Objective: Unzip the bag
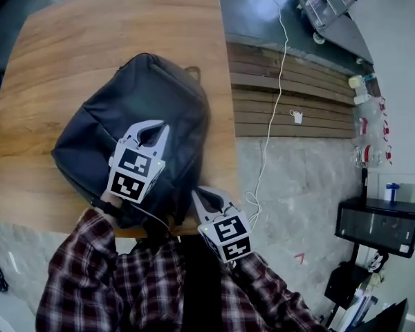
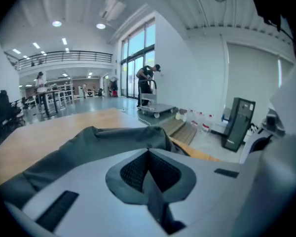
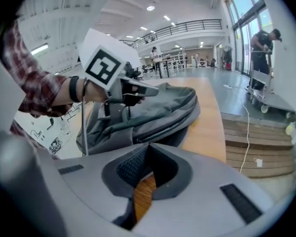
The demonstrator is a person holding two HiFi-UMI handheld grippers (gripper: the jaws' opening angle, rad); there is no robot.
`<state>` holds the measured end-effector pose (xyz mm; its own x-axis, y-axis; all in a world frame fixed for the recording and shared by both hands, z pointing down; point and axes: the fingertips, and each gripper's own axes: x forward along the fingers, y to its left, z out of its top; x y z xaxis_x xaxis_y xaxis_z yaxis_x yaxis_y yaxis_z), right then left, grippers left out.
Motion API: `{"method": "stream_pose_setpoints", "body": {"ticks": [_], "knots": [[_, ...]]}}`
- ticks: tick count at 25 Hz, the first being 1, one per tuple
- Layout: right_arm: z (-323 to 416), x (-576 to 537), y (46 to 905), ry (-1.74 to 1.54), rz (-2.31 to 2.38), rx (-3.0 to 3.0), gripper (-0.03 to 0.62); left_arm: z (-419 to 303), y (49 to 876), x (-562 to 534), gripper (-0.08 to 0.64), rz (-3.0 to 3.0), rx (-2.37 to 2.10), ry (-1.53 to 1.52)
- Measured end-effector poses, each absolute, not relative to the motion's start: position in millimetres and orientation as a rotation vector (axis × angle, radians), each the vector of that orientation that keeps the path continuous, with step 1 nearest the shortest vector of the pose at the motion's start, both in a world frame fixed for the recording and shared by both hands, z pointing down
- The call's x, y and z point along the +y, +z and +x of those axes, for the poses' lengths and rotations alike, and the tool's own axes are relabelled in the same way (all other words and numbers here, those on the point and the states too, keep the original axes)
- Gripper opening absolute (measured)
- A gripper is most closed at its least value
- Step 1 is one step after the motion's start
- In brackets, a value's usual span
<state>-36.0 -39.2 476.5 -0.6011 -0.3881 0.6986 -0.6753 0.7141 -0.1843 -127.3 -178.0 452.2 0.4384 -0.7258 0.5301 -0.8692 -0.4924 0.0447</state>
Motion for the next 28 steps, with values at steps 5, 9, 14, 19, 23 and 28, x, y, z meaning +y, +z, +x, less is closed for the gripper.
{"method": "stream_pose_setpoints", "body": {"ticks": [5,9,14,19,23,28], "knots": [[-38,-64,421,0.536,0.897,-2.380,0.011,-143,385,-136,0.009,2.323,-1.528,0.399],[-67,-89,358,0.405,0.927,-2.517,0.011,-157,321,-108,0.009,2.329,-1.667,0.230],[-101,-93,272,0.223,0.898,-2.668,0.011,-180,250,-74,0.009,2.308,-1.835,0.126],[-117,-89,211,0.071,0.859,-2.767,0.011,-180,202,-64,0.009,2.348,-1.914,0.052],[-122,-80,208,-0.011,0.846,-2.782,0.011,-172,201,-63,0.009,2.384,-1.912,0.033],[-119,-74,210,0.032,0.827,-2.793,0.011,-160,198,-62,0.009,2.397,-1.882,0.031]]}}
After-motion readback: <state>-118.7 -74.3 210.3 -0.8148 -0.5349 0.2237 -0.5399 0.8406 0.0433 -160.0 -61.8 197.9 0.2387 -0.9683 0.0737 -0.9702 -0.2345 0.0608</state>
